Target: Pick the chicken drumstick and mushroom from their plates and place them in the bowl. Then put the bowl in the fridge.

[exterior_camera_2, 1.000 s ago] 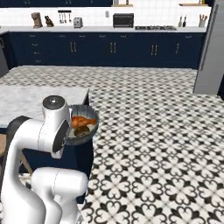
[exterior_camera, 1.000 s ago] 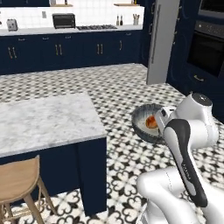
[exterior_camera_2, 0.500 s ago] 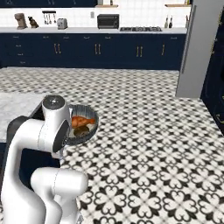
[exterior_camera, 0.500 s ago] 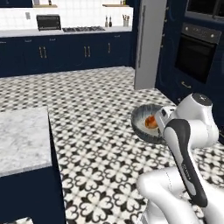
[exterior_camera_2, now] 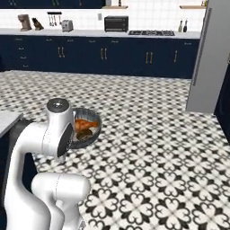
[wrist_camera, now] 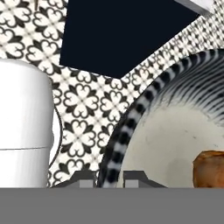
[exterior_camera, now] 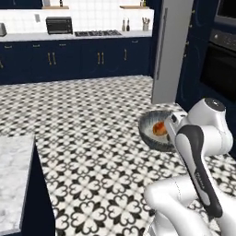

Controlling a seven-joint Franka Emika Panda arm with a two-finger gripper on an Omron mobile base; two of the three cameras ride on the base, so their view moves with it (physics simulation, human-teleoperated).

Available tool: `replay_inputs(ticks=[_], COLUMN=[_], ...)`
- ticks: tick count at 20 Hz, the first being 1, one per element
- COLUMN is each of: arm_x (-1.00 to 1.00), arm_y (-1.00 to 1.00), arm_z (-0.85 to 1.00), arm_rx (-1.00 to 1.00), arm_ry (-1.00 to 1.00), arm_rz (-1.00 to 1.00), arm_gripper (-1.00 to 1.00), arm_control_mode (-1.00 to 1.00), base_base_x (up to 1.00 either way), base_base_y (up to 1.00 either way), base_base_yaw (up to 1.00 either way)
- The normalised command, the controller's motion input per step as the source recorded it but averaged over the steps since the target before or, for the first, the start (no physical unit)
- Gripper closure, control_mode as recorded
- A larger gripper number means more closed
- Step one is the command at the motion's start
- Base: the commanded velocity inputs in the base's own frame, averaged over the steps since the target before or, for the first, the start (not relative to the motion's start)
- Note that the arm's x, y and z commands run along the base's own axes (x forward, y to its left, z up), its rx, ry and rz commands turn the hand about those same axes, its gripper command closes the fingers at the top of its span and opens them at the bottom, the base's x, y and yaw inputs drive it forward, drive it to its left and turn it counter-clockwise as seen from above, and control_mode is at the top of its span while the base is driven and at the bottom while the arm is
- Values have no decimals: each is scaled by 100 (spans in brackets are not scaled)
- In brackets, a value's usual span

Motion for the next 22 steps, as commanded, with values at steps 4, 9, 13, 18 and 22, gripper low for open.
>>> replay_inputs(ticks=[4,9,13,18,22], arm_x=[0,0,0,0,0], arm_y=[0,0,0,0,0], arm_z=[0,0,0,0,0], arm_rx=[0,0,0,0,0], arm_ry=[0,0,0,0,0], arm_rz=[0,0,0,0,0], arm_gripper=[100,100,100,100,100], arm_control_mode=[100,100,100,100,100], base_base_x=[100,100,100,100,100], base_base_y=[47,15,-5,-22,-18], base_base_yaw=[-7,-1,0,0,-1])
